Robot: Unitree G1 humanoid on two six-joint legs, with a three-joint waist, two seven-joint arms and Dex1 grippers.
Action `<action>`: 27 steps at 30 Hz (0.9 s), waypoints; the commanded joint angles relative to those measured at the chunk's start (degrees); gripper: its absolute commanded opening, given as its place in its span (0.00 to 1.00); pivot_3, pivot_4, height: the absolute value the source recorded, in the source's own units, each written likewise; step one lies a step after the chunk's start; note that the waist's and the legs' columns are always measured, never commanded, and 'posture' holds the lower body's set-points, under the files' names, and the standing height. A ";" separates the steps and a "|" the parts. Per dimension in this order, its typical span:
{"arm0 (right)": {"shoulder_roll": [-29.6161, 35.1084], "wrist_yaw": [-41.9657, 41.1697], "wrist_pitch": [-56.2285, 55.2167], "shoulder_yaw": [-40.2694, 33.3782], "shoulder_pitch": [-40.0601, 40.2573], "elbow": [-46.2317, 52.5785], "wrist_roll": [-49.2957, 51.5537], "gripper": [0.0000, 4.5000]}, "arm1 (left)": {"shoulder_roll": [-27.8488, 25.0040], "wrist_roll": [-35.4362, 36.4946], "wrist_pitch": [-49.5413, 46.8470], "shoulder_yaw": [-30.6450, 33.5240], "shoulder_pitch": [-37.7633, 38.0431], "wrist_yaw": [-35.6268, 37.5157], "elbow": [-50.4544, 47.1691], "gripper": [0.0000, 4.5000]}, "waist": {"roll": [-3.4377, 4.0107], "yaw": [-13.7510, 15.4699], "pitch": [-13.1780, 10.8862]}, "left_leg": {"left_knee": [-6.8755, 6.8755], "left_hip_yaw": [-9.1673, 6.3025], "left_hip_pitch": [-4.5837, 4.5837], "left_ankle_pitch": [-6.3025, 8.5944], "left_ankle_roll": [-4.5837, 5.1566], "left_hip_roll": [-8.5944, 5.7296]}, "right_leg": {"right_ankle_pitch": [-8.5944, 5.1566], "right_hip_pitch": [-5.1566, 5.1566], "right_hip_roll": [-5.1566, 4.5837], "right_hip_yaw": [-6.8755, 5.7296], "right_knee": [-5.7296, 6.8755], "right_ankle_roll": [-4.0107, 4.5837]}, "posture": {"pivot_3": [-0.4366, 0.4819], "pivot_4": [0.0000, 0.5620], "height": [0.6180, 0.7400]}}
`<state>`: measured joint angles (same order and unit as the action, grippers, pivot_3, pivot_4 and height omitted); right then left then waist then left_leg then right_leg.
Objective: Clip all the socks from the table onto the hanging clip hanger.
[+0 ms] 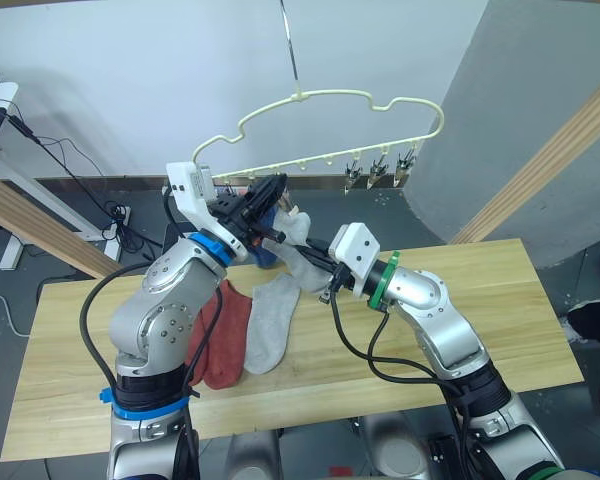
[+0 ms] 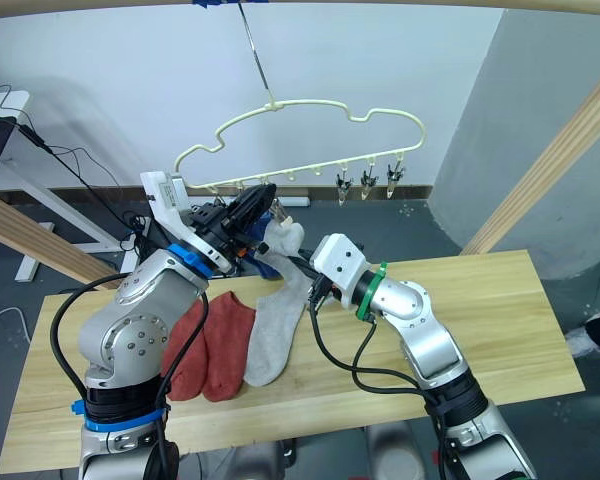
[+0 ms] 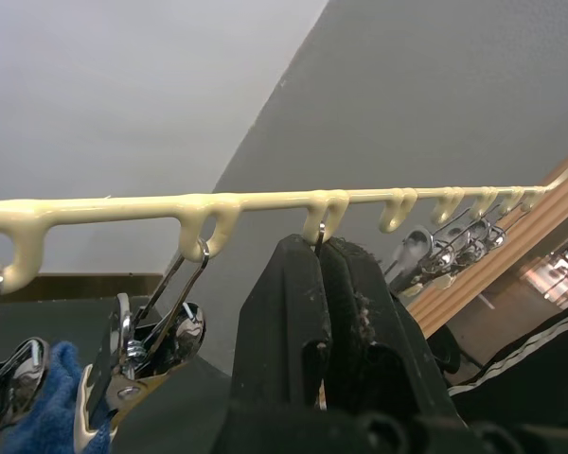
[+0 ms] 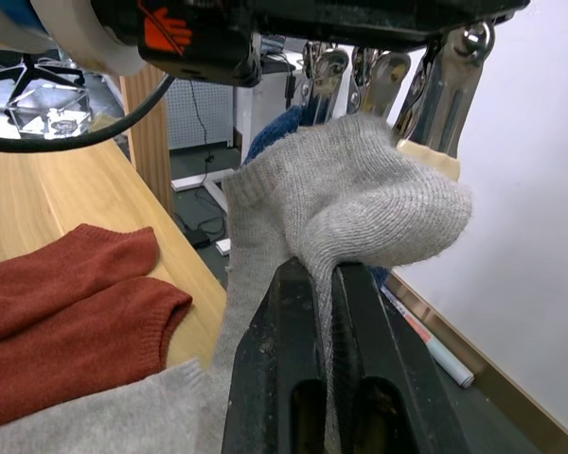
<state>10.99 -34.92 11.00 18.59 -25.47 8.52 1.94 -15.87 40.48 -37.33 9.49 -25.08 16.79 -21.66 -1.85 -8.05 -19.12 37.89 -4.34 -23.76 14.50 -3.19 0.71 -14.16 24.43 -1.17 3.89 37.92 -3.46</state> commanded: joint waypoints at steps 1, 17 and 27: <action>-0.61 0.11 -1.27 -1.06 -0.56 1.11 1.30 0.01 | -0.15 1.73 0.86 0.93 -0.05 0.39 -3.55 0.00 | 0.00 0.00 0.00 | 0.00 0.00 0.00 0.00 0.00 0.00 | 0.00 0.00 0.00 0.00 0.00 0.00 | 0.22 0.61 1.00; -1.60 0.15 0.47 0.17 -1.59 -0.63 0.79 0.00 | -0.35 4.27 0.12 1.40 0.65 0.76 -4.19 0.62 | 0.00 -0.01 0.00 | 0.00 0.00 0.01 0.00 0.00 0.00 | 0.00 0.00 0.00 0.00 0.02 0.00 | 0.22 0.60 1.00; 0.44 -0.50 5.24 1.79 -1.73 -1.10 -1.17 0.49 | -3.66 1.39 1.52 -0.13 4.15 2.05 -5.67 0.62 | 0.00 0.00 0.00 | 0.00 0.00 0.01 0.00 0.00 0.00 | 0.00 0.00 0.00 0.00 0.02 0.00 | 0.23 0.60 1.00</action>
<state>11.28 -34.96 16.43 20.20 -26.96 5.87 1.10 -18.83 42.36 -36.96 9.52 -21.73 17.75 -24.51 -1.85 -8.05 -19.12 37.89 -4.34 -23.75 14.50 -3.20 0.71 -14.16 24.43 -1.17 3.89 37.94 -3.46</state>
